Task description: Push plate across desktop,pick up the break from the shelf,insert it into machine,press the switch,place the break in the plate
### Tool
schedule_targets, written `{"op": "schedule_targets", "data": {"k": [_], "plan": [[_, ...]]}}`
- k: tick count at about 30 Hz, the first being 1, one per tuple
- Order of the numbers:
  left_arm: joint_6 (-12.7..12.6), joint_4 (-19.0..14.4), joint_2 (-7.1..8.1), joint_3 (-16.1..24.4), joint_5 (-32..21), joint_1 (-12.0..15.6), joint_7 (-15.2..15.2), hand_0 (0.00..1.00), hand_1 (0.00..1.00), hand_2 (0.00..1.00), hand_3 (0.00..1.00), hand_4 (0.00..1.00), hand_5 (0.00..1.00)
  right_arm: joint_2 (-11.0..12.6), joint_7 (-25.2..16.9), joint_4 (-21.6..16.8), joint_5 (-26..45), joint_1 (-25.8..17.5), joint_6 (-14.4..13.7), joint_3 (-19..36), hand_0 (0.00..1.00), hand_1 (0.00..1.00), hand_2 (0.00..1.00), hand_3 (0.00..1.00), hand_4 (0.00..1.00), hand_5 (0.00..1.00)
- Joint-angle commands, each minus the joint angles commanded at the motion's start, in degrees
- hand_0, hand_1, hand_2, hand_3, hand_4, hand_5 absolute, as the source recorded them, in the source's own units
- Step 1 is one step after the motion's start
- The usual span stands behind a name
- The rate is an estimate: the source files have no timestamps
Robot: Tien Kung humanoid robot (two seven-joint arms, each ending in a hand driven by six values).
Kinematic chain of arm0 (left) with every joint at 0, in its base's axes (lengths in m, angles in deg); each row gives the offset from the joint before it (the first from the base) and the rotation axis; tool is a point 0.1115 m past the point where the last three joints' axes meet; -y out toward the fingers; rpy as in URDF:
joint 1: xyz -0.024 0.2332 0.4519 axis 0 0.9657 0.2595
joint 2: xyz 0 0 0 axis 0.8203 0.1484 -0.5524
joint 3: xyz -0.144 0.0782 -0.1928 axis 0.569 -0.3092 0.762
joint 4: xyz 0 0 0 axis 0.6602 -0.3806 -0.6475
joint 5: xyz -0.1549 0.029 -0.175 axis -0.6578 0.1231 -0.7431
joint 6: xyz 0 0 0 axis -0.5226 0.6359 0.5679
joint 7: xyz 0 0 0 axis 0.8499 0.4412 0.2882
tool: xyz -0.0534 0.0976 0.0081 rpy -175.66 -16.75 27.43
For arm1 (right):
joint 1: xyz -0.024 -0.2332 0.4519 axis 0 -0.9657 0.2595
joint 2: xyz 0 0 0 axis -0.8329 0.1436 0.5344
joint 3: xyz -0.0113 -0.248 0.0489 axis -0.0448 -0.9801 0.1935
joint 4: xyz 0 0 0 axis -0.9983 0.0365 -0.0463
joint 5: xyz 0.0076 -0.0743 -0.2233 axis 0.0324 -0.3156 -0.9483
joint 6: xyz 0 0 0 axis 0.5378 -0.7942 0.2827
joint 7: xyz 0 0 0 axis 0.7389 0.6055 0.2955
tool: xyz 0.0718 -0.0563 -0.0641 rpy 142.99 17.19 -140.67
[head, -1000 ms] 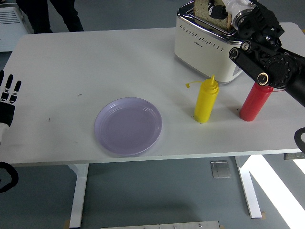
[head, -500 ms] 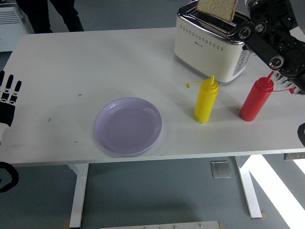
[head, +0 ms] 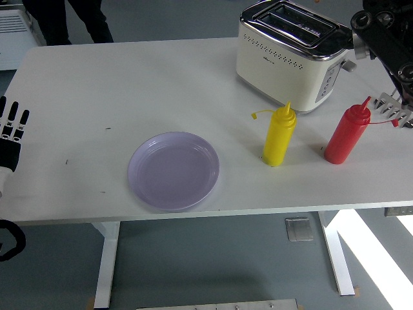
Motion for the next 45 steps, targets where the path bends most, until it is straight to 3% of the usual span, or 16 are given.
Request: {"op": "schedule_targets", "data": {"k": [10,23,32,40,45], "plan": [[0.0,-0.1,-0.12,0.3,0.1,0.2,0.0,0.817,0.757,0.703,0.749,0.754,0.981,4.5,3.4,-14.4,2.8,-1.8,1.3,-3.0,0.480,0.470,0.472,0.420,0.185,0.002],[0.0,0.1,-0.18,1.0,0.3,0.4,0.0,0.817,0.757,0.703,0.750,0.754,0.981,9.8,9.9,-33.2,17.6,-4.2,1.2,-8.3,0.467,0.463,0.472,0.420,0.167,0.002],[0.0,0.4,-0.22,1.3,0.3,0.5,0.1,0.817,0.757,0.704,0.750,0.756,0.981,10.1,14.4,-45.3,27.5,-4.2,1.3,-15.3,0.458,0.463,0.476,0.422,0.169,0.002],[0.1,1.0,-0.14,1.6,0.3,0.4,0.1,0.817,0.757,0.704,0.750,0.755,0.980,7.1,15.5,-45.2,28.6,-3.7,2.0,-23.5,0.459,0.460,0.479,0.424,0.170,0.002],[0.2,1.6,0.04,1.6,0.5,0.0,0.2,0.817,0.758,0.704,0.750,0.754,0.981,4.7,15.8,-42.8,28.4,-4.3,1.9,-28.2,0.455,0.459,0.481,0.424,0.173,0.002]]}}
